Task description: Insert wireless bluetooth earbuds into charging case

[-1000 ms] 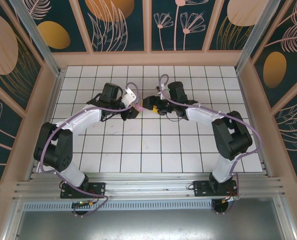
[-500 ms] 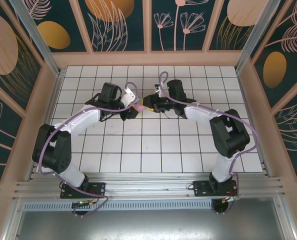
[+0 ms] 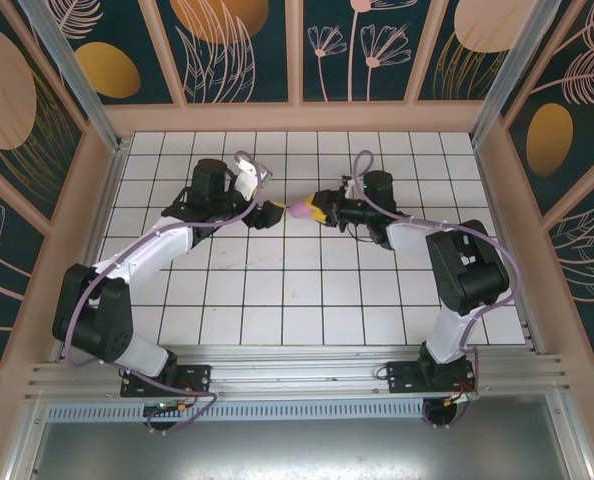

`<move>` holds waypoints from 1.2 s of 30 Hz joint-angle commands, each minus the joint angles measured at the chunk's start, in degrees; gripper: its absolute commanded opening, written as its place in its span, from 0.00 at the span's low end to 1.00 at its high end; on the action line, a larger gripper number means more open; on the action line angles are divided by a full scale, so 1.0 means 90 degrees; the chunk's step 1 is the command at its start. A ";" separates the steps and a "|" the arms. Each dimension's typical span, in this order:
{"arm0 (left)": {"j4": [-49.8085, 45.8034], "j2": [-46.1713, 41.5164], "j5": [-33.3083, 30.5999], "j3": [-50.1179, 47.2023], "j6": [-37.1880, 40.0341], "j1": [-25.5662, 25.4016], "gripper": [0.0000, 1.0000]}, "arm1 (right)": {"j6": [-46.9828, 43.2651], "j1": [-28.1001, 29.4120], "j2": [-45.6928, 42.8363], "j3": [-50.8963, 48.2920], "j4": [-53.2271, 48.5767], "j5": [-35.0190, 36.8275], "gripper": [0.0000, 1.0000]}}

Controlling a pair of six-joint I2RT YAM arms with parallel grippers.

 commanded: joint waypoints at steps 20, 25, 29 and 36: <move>0.5712 0.0453 0.2027 -0.1292 -0.2905 -0.0064 0.68 | 0.1774 0.0322 -0.1207 0.0100 0.1689 0.0684 0.17; 0.5107 0.0542 0.2074 -0.1036 -0.2347 -0.0063 0.66 | 0.1684 0.0420 -0.1212 0.0254 0.1463 0.0631 0.17; 0.4846 0.0663 0.2114 -0.0820 -0.2183 -0.0066 0.58 | 0.1705 0.0473 -0.1245 0.0261 0.1478 0.0647 0.17; 0.5077 0.0930 0.2281 -0.0612 -0.2393 -0.0067 0.50 | 0.1728 0.0504 -0.1333 0.0303 0.1467 0.0604 0.17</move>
